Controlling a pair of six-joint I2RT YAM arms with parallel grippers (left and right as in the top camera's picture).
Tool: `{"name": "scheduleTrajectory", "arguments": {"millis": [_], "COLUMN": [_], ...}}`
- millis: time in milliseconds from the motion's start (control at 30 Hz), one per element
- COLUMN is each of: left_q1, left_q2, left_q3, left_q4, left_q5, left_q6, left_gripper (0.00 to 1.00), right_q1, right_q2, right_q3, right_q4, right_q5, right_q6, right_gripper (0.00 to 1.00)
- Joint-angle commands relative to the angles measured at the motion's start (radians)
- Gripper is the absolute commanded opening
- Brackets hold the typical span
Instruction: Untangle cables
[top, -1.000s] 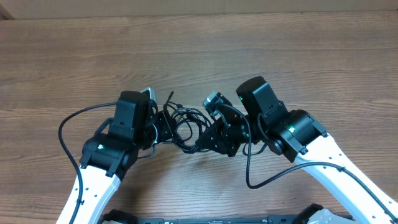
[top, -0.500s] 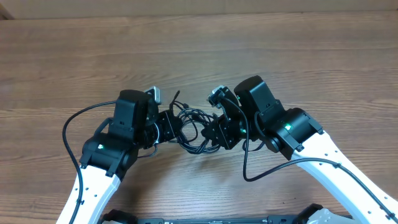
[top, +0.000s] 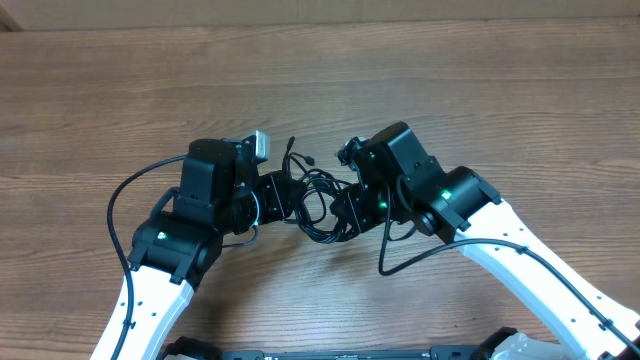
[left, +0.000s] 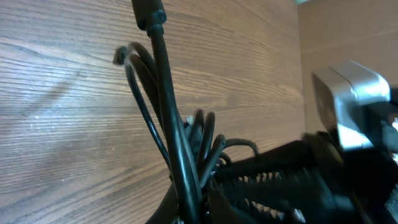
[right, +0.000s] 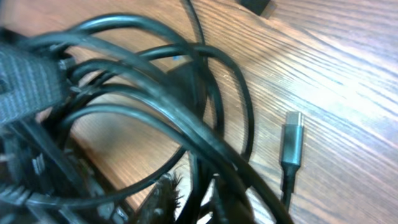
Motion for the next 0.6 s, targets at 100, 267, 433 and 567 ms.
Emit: {"name": "scheduleTrajectory", "arguments": {"millis": [100, 267, 433, 567], "left_q1": [0.002, 0.003, 0.003, 0.003], "left_q2": [-0.011, -0.011, -0.01, -0.003], "left_q3": [0.023, 0.023, 0.022, 0.022], "left_q4": [0.008, -0.029, -0.1, -0.1], "left_q5": [0.068, -0.061, -0.267, -0.326], "left_q6": [0.012, -0.001, -0.151, -0.225], "left_gripper": [0.04, 0.04, 0.04, 0.04], "right_q1": [-0.001, -0.003, -0.003, -0.003], "right_q2": [0.007, -0.026, -0.153, -0.242], "right_q3": [0.002, 0.002, 0.002, 0.002], "right_q4": [0.025, -0.005, -0.078, -0.119], "right_q5": [-0.089, -0.175, -0.304, -0.411], "right_q6": [-0.003, -0.011, -0.098, -0.164], "right_gripper": [0.04, 0.04, 0.04, 0.04]}}
